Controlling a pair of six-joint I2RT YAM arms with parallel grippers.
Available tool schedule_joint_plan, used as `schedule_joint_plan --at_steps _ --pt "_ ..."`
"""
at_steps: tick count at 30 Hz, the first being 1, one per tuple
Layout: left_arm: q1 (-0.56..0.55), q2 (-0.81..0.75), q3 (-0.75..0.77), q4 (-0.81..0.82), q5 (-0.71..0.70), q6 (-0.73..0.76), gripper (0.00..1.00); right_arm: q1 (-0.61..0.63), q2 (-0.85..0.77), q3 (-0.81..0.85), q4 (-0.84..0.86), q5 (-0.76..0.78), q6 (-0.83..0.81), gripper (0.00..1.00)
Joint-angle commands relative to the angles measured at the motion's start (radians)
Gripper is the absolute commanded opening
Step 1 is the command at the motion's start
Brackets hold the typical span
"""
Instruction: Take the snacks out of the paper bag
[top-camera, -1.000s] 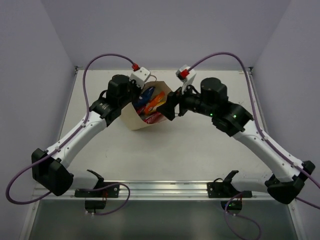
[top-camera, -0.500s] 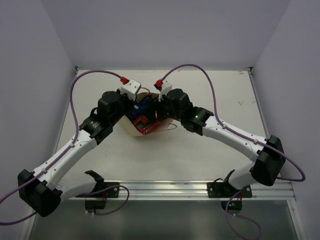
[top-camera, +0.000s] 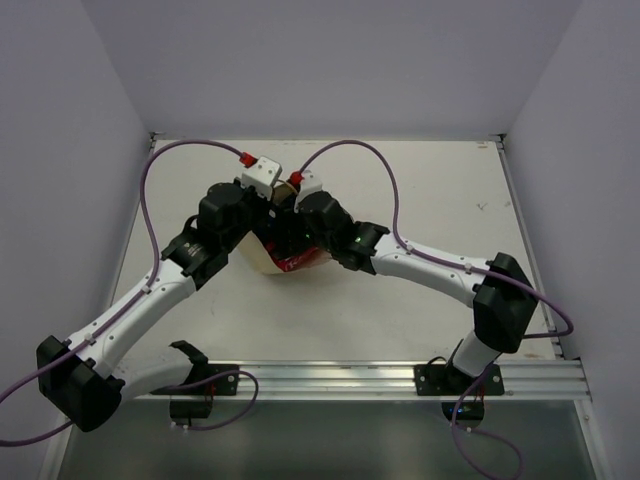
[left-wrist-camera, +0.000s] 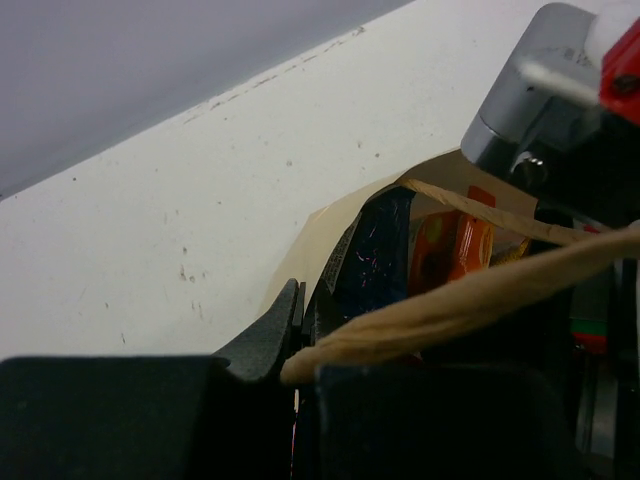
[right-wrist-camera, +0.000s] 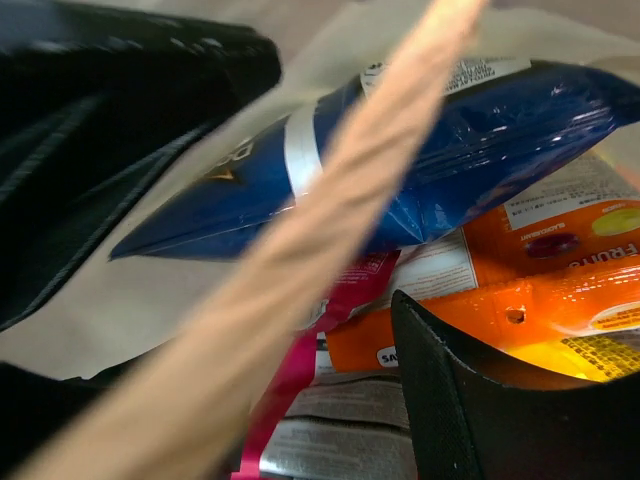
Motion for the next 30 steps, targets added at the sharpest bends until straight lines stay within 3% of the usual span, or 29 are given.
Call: schedule_joint_plan --at_steps 1,7,9,12,13,16,23,30 --pt "-0.009 0.004 0.018 0.052 -0.022 -0.036 0.0 0.007 0.01 -0.005 0.024 0.066 0.055 0.57" --pt "-0.011 0.002 0.016 0.052 -0.025 -0.036 0.0 0.007 0.046 0.012 0.004 0.086 0.061 0.52" --pt "-0.011 0.002 0.018 0.05 -0.028 -0.034 0.0 0.007 0.05 0.009 -0.003 0.091 0.066 0.45" --pt "-0.012 0.004 0.016 0.052 -0.032 -0.034 0.0 0.007 0.055 -0.002 -0.005 0.094 0.072 0.29" --pt "-0.012 0.004 0.016 0.053 -0.039 -0.034 0.0 0.007 0.055 -0.004 -0.01 0.088 0.07 0.18" --pt "-0.012 0.007 0.016 0.055 -0.051 -0.036 0.0 0.007 0.035 -0.017 -0.014 0.086 0.063 0.0" --pt "-0.012 0.007 0.012 0.064 -0.091 -0.063 0.0 0.007 -0.186 -0.042 -0.023 0.056 0.017 0.0" --pt "-0.011 0.013 0.023 0.072 -0.131 -0.049 0.0 -0.036 -0.466 -0.044 -0.105 0.134 -0.083 0.0"
